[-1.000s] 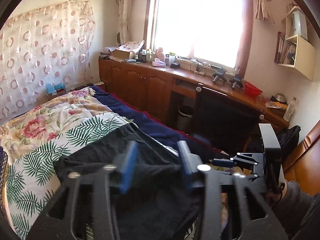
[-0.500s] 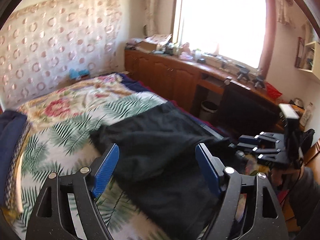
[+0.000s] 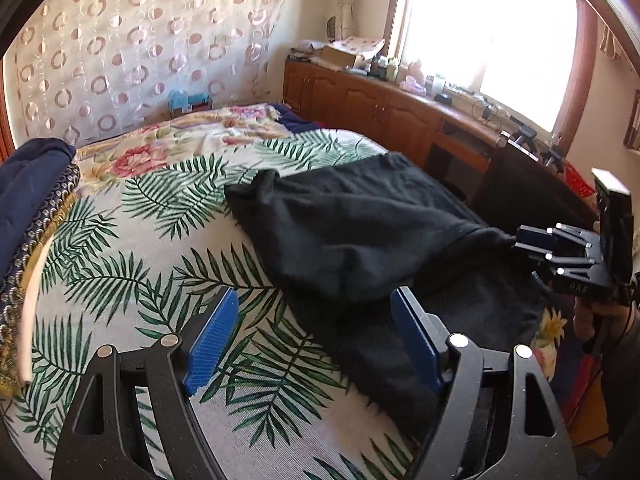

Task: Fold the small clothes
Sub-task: 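Open the left gripper and press the folded shirt with both grippers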

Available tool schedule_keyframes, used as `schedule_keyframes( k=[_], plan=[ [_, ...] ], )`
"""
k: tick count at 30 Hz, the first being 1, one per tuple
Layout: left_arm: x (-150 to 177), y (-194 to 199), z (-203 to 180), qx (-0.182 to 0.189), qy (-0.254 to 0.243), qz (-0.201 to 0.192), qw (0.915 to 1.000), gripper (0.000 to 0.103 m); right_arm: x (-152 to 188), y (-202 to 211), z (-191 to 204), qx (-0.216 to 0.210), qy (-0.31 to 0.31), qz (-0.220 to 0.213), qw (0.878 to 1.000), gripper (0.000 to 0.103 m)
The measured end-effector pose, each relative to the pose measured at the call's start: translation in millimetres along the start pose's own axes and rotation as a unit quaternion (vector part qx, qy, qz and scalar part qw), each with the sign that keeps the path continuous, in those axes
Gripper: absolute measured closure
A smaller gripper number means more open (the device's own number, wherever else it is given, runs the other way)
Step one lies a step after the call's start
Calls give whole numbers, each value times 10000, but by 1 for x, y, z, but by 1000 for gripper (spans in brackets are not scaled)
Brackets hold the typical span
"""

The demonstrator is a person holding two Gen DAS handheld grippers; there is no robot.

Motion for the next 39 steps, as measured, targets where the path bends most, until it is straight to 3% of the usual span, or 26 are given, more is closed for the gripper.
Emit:
schedule_keyframes(
  k=[6, 11, 18, 24, 26, 28, 31, 39],
  plan=[
    [3, -29, 6, 91, 76, 248, 9996, 24, -4, -22, 2, -71, 236, 206, 9995, 56],
    [9, -41, -2, 379, 135, 480, 9980, 24, -6, -30, -3, -151, 197, 287, 9993, 56],
    [-1, -46, -5, 384, 90, 461, 9982, 29, -5, -33, -11, -329, 3, 285, 9991, 56],
    [-8, -58, -8, 597, 164, 627, 9961, 35, -3, -33, -17, -453, -137, 272, 9985, 56],
    [-9, -60, -16, 559, 5, 616, 9965, 43, -1, -32, -18, -487, -179, 283, 9983, 56],
    [-13, -58, -21, 406, -199, 523, 9976, 72, -1, -33, -20, -529, -233, 287, 9979, 56],
    [-22, -55, -30, 492, -473, 487, 9965, 94, 0, -32, -22, -598, -308, 284, 9973, 56],
    [-78, -65, -46, 681, -638, 166, 9955, 97, -6, -26, -30, -650, -414, 227, 9968, 56]
  ],
)
Point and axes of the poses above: each gripper's, at about its wrist camera, not at the fingertips, and y roughly against the way its jaws point, z to its left, x to its underside, the point moved 3 cm from there along -y, roughly the way its jaws point, and after that the axes turned 5 degrees about -z, right-handed, at the moved point
